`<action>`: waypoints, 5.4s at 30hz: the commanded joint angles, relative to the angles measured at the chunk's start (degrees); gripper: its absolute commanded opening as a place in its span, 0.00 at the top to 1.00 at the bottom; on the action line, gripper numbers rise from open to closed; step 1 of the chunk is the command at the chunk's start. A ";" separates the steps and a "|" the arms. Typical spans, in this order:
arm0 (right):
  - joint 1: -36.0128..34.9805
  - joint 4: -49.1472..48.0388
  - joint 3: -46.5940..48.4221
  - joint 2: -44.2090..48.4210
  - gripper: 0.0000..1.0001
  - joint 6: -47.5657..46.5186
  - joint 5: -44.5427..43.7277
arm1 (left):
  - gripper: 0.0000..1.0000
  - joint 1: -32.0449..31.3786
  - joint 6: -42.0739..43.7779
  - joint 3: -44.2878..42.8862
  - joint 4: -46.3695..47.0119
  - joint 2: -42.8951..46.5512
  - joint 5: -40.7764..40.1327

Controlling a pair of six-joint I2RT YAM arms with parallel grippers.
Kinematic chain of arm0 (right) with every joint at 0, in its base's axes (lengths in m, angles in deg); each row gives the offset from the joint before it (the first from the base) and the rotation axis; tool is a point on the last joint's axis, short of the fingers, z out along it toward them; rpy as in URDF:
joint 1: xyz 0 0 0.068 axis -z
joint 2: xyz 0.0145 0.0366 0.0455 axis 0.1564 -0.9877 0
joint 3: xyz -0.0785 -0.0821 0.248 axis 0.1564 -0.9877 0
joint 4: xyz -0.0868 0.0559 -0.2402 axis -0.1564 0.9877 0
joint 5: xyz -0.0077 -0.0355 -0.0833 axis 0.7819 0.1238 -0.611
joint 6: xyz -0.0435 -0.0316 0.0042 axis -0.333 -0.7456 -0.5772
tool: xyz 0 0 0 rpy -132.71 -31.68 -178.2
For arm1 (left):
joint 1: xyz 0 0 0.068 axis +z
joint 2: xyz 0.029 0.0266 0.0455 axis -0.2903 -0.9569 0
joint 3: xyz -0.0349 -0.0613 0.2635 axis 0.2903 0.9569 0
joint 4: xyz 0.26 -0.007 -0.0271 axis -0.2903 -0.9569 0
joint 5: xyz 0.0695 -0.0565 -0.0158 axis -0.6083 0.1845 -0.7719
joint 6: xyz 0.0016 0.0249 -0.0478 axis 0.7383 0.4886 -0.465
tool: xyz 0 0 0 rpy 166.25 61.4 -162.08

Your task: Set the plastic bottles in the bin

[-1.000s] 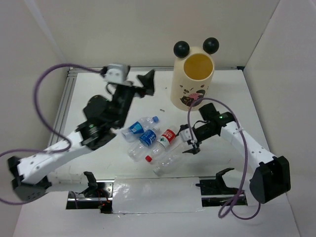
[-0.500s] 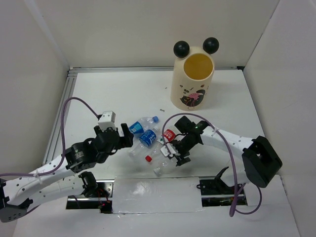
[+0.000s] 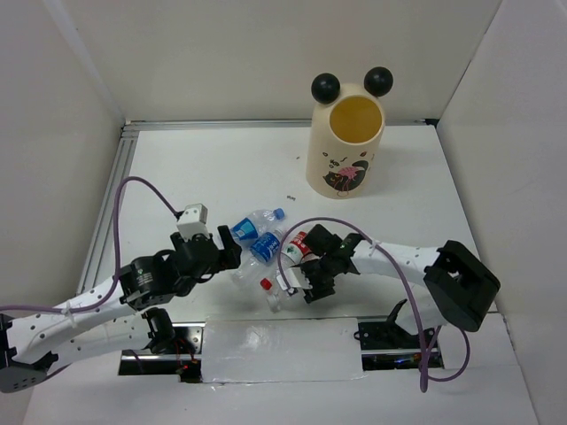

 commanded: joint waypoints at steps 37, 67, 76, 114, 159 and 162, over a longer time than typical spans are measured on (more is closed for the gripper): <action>46.22 -50.21 37.12 2.61 0.64 42.04 23.42 | 0.00 10.99 12.52 3.16 14.99 -5.43 8.71; 48.60 -60.68 43.02 -14.90 0.06 50.49 28.87 | 0.00 10.99 8.91 3.16 10.34 -4.28 8.18; 49.13 -17.75 59.66 -7.87 0.00 26.65 34.76 | 0.00 12.22 18.13 -2.63 13.32 -14.90 10.46; 59.76 23.08 31.86 17.44 0.88 9.79 41.47 | 0.61 24.53 56.47 -34.78 14.91 -56.79 32.88; 60.29 31.43 6.54 20.96 0.82 -8.66 26.59 | 0.46 14.16 59.89 -80.51 93.22 -88.31 27.69; 60.29 31.43 6.54 20.96 0.66 -8.66 26.59 | 0.37 14.16 59.89 -81.73 91.99 -89.80 26.99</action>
